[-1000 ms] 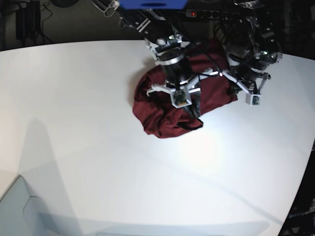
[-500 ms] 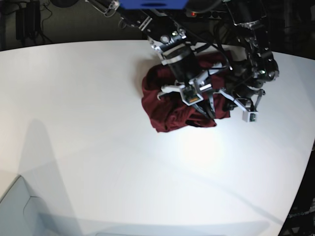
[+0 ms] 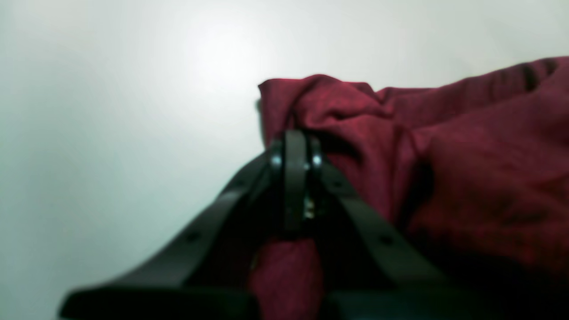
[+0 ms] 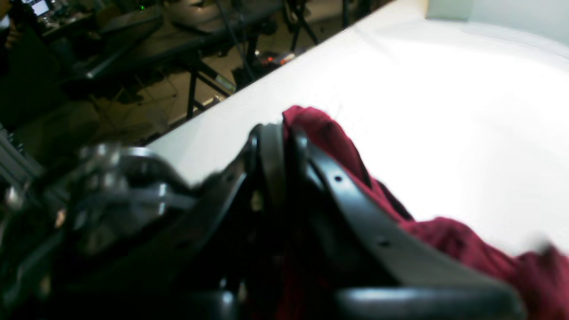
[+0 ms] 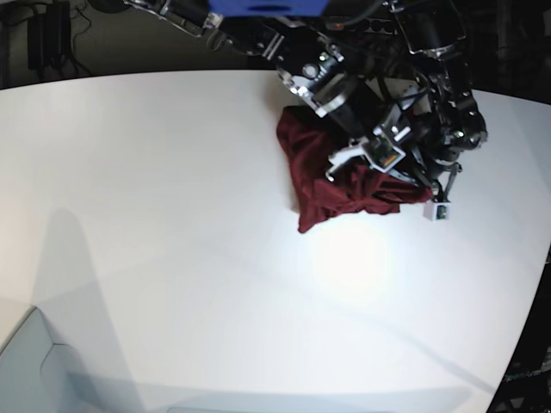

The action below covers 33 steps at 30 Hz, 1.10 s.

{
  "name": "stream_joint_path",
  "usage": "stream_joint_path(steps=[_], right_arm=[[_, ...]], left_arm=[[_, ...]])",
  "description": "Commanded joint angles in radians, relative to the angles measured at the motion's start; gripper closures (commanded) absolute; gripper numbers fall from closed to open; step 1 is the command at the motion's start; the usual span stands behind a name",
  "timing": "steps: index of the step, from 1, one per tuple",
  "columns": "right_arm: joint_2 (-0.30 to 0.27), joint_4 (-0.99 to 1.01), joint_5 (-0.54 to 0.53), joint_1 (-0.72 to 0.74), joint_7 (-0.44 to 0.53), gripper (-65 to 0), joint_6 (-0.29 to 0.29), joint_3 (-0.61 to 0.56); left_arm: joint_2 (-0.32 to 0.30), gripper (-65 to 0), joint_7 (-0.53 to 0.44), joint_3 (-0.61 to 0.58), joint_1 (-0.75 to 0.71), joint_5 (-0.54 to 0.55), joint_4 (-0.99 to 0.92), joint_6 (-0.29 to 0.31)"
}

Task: Layout the t-shirt on the table in an organized manner, then fold the t-shirt properly
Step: 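Carry the bunched shirt with both grippers toward the left gripper's side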

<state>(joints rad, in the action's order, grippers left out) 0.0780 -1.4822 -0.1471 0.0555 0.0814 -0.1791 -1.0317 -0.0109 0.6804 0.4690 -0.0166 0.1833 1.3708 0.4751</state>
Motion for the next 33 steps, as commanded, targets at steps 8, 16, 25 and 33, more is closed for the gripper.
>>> stream_joint_path(steps=[8, 16, 25, 33], right_arm=[[0.050, -0.013, 0.007, 0.106, 0.025, 0.0, 0.002, 0.006], [0.079, 0.068, 0.007, 0.143, 0.025, 0.0, 0.000, 0.049], [0.079, 0.081, 0.004, 0.143, 0.025, 0.0, 0.000, 0.063], [0.079, 0.082, 0.004, 0.123, 0.025, -2.8, 0.000, 0.063]], left_arm=[[-0.001, -0.1, 0.032, -0.002, -0.007, -0.021, 0.005, -0.006], [-0.001, -0.1, 0.032, -0.002, -0.007, -0.021, 0.005, -0.006], [-0.001, -0.1, 0.032, 0.024, -0.007, -0.020, 0.032, -0.006], [0.053, -0.1, 0.032, 0.147, 0.000, -0.020, 0.120, 0.001]])
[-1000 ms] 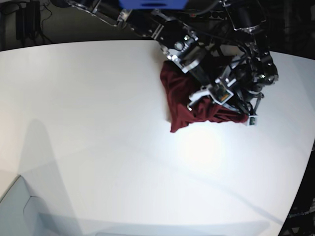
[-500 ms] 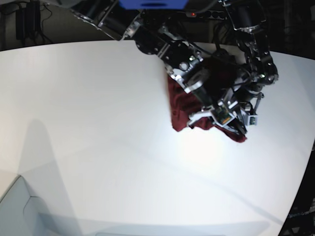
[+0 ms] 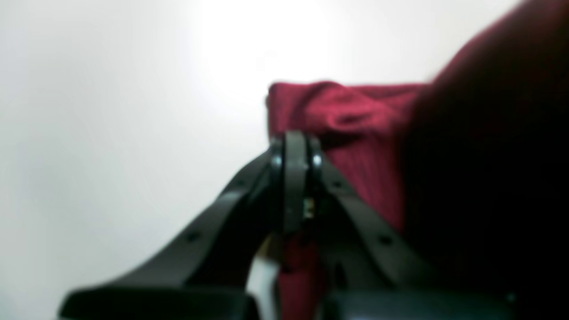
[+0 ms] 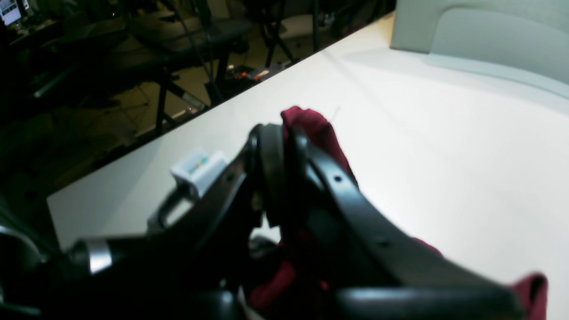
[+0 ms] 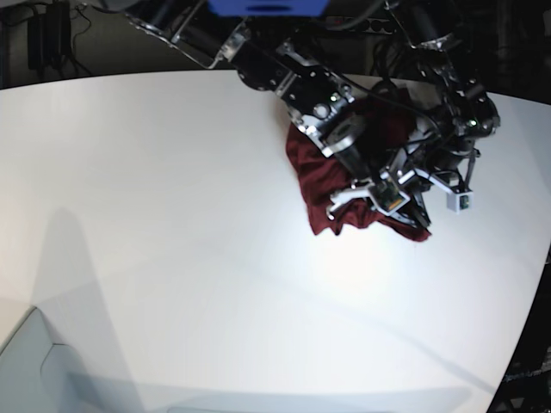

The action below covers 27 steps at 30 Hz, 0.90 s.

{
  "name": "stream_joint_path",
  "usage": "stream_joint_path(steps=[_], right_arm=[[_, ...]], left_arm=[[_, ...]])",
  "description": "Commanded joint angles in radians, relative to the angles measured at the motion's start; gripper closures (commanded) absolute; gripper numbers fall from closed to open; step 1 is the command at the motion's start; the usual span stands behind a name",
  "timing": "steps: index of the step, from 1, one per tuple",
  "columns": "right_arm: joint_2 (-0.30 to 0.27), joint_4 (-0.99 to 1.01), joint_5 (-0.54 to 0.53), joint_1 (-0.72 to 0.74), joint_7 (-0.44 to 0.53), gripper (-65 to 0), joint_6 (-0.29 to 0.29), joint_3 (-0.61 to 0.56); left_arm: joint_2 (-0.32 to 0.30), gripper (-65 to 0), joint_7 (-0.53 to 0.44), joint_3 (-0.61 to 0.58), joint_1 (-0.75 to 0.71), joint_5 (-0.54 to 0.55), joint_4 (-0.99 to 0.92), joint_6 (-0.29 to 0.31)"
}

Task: Layout the t-shirt on the table in an organized manner, then fold the t-shirt properly
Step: 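Carry the bunched shirt with both grippers toward the left gripper's side, then lower the shirt and press it flat with the right gripper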

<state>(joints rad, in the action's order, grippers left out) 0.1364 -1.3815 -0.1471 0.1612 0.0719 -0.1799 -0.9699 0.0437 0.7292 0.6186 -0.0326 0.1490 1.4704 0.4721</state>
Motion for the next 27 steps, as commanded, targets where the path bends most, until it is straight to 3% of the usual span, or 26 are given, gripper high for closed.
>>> stream_joint_path(steps=[1, 7, 9, 16, 27], right_arm=[[0.021, -0.019, 0.004, 0.018, 0.035, -5.4, 0.001, 0.001], [0.021, -0.022, 0.002, 0.013, 0.035, -25.4, 0.006, -0.007], [0.021, -0.025, 0.002, -0.010, 0.038, -28.7, 0.009, -0.007], [0.009, -0.097, 0.004, -0.035, 0.042, -29.8, 0.003, 0.009], [-0.195, -0.215, 0.002, -0.128, 0.038, -30.2, 0.010, 0.354]], left_arm=[[-0.001, -0.1, -0.016, -0.003, 0.017, 0.014, 0.023, 0.004], [-0.001, -0.1, -0.016, -0.003, 0.038, 0.014, 0.017, 0.004], [-0.001, -0.1, -0.016, -0.003, 0.038, 0.014, 0.022, 0.004], [-0.001, -0.1, -0.016, -0.003, 0.038, 0.016, 0.025, 0.004], [0.000, -0.1, -0.018, -0.004, 0.038, 0.016, 0.014, 0.007]])
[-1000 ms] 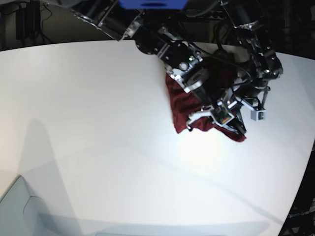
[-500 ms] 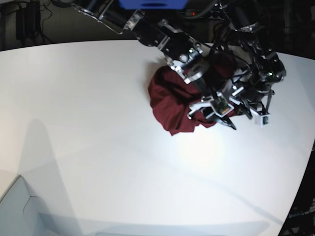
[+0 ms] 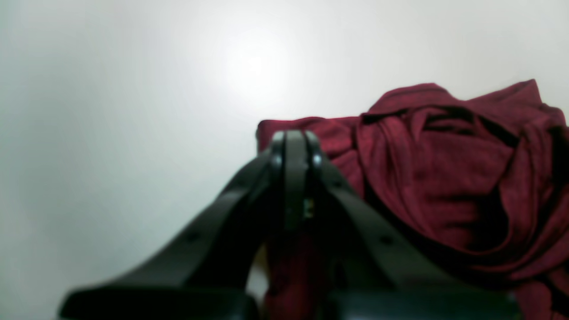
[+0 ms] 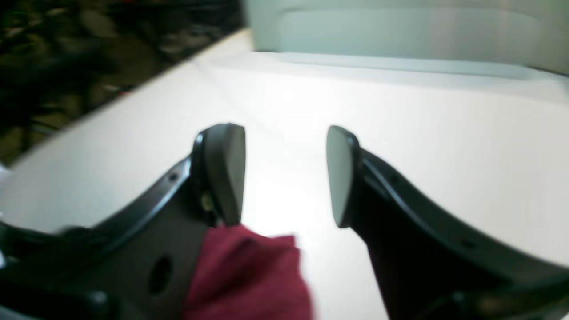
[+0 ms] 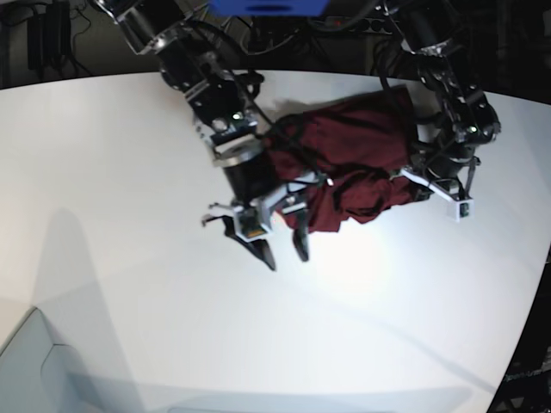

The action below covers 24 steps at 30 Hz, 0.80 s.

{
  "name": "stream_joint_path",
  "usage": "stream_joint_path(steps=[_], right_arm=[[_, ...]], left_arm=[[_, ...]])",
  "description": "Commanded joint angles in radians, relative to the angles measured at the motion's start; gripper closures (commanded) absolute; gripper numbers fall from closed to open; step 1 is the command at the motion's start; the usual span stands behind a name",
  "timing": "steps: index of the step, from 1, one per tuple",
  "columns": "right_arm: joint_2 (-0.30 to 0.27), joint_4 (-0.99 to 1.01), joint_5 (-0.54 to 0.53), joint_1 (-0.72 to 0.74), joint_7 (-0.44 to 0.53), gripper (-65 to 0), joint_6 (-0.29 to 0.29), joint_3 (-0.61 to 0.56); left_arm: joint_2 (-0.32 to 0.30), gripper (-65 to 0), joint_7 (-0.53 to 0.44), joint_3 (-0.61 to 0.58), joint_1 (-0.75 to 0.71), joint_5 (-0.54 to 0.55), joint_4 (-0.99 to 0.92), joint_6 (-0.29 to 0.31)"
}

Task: Layout the t-shirt on the table in an organized manner, then fold the t-shirt properly
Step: 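Lower the shirt and press it flat with the right gripper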

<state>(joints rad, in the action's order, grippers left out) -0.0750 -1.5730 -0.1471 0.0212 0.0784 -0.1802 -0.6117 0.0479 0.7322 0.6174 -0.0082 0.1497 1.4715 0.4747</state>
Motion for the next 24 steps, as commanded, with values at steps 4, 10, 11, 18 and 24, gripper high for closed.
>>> stream_joint_path(steps=[4, 10, 11, 18, 24], right_arm=[[-0.024, -0.023, 0.002, -0.027, 0.028, -30.2, 0.021, -0.015], [0.001, -0.014, 0.002, -0.048, -0.010, -30.3, 0.158, -0.046], [0.010, -0.013, 0.002, -0.042, -0.047, -30.3, 0.169, -0.046], [0.045, 0.012, 0.002, 0.030, -0.219, -30.3, 0.178, -0.046], [0.045, 0.113, 0.002, 0.078, -0.222, -30.3, 0.178, -0.044]], left_arm=[[-0.004, -0.1, -0.021, -0.003, 0.014, 0.015, 0.014, 0.005], [-0.004, -0.1, -0.021, -0.001, 0.014, 0.015, 0.014, 0.005], [-0.004, -0.1, -0.021, -0.001, 0.014, 0.015, 0.014, 0.005], [-0.004, -0.1, -0.021, -0.001, 0.009, 0.015, 0.014, 0.005], [-0.003, -0.1, -0.021, -0.001, 0.009, 0.015, 0.014, 0.006]])
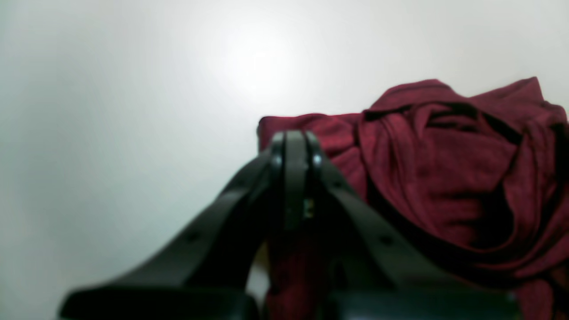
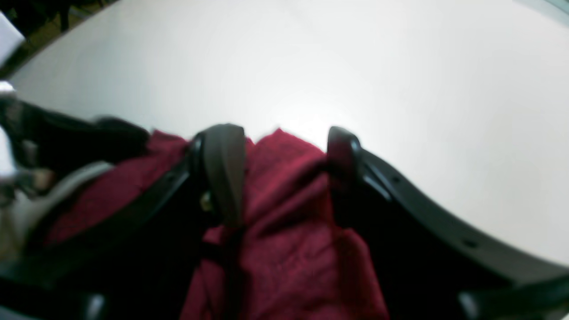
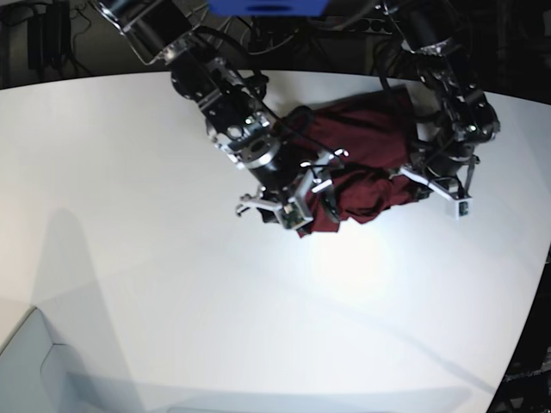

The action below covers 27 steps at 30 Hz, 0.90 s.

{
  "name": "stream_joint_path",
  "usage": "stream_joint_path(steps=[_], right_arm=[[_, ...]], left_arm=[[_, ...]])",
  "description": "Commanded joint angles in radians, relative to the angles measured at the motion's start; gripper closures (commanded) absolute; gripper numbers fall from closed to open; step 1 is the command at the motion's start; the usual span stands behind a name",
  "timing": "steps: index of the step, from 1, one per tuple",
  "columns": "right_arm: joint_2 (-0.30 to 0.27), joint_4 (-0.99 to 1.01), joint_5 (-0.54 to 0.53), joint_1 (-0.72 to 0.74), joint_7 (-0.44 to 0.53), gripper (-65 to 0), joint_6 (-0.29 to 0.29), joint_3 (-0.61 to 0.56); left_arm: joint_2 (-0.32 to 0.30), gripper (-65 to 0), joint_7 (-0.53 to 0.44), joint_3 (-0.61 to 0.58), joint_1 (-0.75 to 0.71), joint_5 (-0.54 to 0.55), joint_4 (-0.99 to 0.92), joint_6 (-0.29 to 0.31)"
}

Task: Layout the t-shirt on the table in an organized manner, then fold the t-shirt properly
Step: 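Lower the shirt and press it flat with the right gripper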

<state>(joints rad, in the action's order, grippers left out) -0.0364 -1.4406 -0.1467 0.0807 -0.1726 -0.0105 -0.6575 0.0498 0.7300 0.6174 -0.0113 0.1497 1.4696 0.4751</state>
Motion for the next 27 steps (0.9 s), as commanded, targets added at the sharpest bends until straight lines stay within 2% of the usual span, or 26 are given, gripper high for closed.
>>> stream_joint_path(steps=[1, 9, 13, 21, 27], right_arm=[[0.005, -0.007, 0.002, 0.023, 0.029, -30.3, 0.008, 0.003], [0.005, 0.005, 0.002, 0.023, 0.031, -30.2, 0.008, 0.003], [0.003, -0.012, 0.002, 0.024, 0.031, -30.2, 0.007, 0.003], [0.005, -0.041, 0.002, 0.023, 0.028, -30.3, 0.010, 0.101], [0.005, -0.025, 0.002, 0.020, 0.029, -30.3, 0.010, 0.098]], left_arm=[[-0.005, -0.1, -0.019, -0.001, 0.012, 0.015, 0.016, 0.006], [0.011, -0.1, -0.020, 0.000, 0.010, 0.015, 0.015, 0.006], [0.015, -0.1, -0.057, -0.001, 0.007, 0.015, 0.015, 0.006], [0.015, -0.1, -0.065, -0.003, 0.000, 0.015, 0.015, 0.006], [0.015, -0.1, -0.065, -0.001, 0.000, 0.015, 0.015, 0.006]])
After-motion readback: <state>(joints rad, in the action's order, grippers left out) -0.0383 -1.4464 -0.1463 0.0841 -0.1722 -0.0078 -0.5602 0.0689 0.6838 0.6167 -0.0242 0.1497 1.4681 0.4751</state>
